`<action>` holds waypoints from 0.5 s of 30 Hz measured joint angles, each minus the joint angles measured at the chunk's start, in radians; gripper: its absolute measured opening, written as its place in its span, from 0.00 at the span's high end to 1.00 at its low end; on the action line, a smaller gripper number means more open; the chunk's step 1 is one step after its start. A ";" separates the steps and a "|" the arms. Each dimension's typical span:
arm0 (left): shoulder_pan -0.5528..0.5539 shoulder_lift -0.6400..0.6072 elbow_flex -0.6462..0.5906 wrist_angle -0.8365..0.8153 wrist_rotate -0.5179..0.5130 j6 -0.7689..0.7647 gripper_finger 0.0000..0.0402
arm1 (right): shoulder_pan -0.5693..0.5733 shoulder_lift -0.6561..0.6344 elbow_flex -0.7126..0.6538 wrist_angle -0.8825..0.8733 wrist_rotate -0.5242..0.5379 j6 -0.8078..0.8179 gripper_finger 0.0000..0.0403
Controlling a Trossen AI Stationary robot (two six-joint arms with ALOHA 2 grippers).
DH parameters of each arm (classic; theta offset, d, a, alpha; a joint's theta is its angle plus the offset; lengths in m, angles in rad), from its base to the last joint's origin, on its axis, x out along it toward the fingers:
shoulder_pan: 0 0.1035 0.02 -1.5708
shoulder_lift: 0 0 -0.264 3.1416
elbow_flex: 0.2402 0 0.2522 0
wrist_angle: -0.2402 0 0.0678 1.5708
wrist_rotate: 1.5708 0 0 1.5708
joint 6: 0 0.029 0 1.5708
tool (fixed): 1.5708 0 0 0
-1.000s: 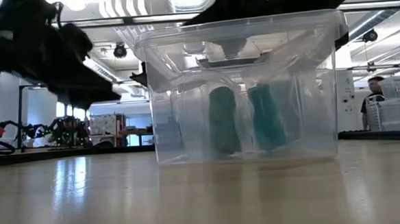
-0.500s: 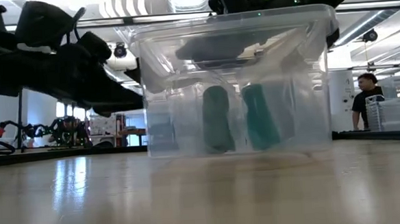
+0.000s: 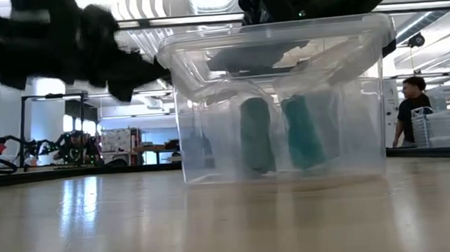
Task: Roll bandage
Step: Close the transparent bin
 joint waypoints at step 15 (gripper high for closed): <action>0.005 -0.123 0.018 -0.223 -0.049 0.096 0.62 | 0.000 0.003 0.002 0.003 0.011 -0.001 0.98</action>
